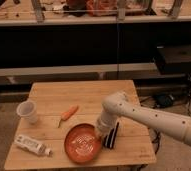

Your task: Drag the ceramic bowl in a circle

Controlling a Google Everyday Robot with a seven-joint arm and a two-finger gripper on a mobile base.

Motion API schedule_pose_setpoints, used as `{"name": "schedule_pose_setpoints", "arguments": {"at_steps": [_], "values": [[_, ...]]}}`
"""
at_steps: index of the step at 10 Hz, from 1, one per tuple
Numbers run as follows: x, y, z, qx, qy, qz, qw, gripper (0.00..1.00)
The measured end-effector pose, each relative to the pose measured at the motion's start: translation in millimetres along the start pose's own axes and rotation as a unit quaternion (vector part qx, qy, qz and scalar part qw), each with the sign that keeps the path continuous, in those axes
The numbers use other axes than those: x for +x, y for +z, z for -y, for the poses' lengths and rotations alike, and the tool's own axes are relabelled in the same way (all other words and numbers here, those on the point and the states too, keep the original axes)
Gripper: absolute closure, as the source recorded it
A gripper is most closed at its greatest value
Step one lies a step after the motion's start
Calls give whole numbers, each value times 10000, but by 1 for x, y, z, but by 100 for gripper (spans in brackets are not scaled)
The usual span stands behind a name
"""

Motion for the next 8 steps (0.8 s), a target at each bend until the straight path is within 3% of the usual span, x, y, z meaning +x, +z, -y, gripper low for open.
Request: {"name": "schedule_pose_setpoints", "arguments": {"at_steps": [4, 8], "values": [[36, 16, 49, 56, -644, 84, 9979, 100], [96, 5, 43, 278, -462, -122, 9985, 100]]}}
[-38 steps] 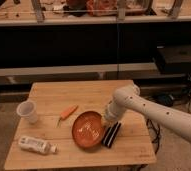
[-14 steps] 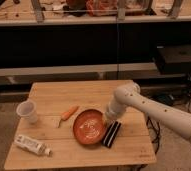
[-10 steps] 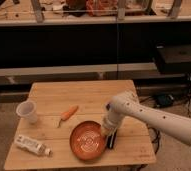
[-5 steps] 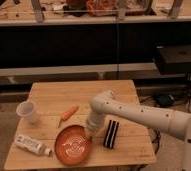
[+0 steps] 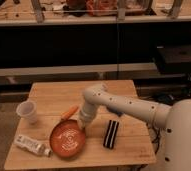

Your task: Drag the ceramic bowl in a circle

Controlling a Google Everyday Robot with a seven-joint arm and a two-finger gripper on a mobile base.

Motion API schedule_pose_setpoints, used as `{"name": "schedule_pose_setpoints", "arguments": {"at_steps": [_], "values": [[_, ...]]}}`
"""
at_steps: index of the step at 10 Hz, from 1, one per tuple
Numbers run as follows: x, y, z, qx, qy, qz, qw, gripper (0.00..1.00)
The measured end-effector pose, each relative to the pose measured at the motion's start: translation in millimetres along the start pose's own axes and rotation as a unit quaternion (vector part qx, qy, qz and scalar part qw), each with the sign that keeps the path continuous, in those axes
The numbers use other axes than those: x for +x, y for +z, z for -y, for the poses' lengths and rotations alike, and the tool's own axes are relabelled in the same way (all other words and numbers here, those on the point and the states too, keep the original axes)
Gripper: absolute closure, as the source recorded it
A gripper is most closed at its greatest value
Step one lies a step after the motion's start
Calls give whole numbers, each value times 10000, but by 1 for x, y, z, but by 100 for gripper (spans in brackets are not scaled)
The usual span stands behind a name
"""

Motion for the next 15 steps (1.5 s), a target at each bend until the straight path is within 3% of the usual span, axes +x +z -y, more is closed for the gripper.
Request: {"name": "schedule_pose_setpoints", "arguments": {"at_steps": [3, 6, 8, 11, 13, 15], "values": [[38, -9, -13, 107, 245, -220, 9994, 100], [36, -24, -43, 17, 820, -447, 9956, 100], [19, -42, -73, -89, 1189, -593, 9911, 100], [-32, -70, -128, -305, 1786, -706, 9809, 100], [-73, -68, -139, -346, 1962, -579, 9782, 100], [-108, -60, -131, -375, 1890, -402, 9804, 100]]}}
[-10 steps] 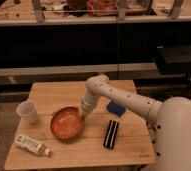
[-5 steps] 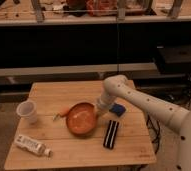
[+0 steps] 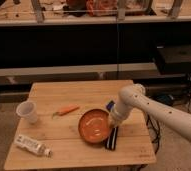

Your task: Drag the ceramic bowl in a circle

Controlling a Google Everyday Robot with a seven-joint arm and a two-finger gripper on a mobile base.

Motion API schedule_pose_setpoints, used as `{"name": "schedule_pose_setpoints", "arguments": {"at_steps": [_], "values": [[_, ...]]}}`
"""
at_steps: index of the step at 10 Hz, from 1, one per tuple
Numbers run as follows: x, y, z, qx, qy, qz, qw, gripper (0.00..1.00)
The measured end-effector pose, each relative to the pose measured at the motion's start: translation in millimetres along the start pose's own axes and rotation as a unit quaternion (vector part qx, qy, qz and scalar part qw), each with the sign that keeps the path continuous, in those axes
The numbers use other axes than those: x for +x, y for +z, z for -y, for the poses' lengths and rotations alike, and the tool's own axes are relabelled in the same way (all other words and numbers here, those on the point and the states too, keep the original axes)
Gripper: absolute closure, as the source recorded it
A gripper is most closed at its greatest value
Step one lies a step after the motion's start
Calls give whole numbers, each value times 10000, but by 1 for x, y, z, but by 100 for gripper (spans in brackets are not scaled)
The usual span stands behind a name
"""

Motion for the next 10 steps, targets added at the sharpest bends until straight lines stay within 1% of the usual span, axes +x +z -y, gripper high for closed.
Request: {"name": "schedule_pose_setpoints", "arguments": {"at_steps": [1, 2, 3, 5, 6, 8, 9, 10], "values": [[-16, 4, 4, -39, -132, 117, 9998, 100], [-28, 8, 15, -78, -345, 241, 9991, 100], [-34, 13, 30, -89, -542, 312, 9980, 100], [-40, 26, 71, -88, -1007, 454, 9938, 100], [-40, 31, 87, -64, -1174, 502, 9918, 100], [-34, 47, 132, 10, -1622, 581, 9850, 100], [-25, 52, 148, 74, -1780, 563, 9824, 100], [-12, 55, 159, 130, -1857, 517, 9812, 100]]}}
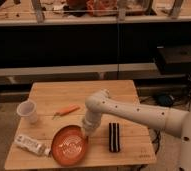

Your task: Drag the ceramic bowl in a circle

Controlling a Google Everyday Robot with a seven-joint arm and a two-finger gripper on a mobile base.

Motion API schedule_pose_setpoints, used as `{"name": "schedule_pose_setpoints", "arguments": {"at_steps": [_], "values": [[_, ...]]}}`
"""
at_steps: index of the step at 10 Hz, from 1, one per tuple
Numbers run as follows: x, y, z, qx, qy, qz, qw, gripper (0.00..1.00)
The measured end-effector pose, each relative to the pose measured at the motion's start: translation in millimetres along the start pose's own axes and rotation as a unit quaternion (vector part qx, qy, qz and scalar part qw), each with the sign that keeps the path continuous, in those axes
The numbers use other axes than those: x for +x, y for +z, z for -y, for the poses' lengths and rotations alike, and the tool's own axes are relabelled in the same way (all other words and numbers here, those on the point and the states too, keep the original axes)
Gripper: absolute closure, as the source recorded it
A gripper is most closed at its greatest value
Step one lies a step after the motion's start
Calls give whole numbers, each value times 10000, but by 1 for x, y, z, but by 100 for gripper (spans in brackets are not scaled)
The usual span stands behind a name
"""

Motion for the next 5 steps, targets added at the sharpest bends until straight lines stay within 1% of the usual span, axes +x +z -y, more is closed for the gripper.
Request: {"name": "schedule_pose_setpoints", "arguments": {"at_steps": [1, 2, 3, 4, 5], "values": [[15, 0, 0, 33, -39, -56, 10000, 100], [39, -3, -7, 77, -52, -154, 9998, 100], [56, -6, -13, 108, -34, -235, 9997, 100], [78, -9, -23, 162, 47, -357, 9992, 100], [92, -14, -35, 200, 185, -462, 9986, 100]]}}
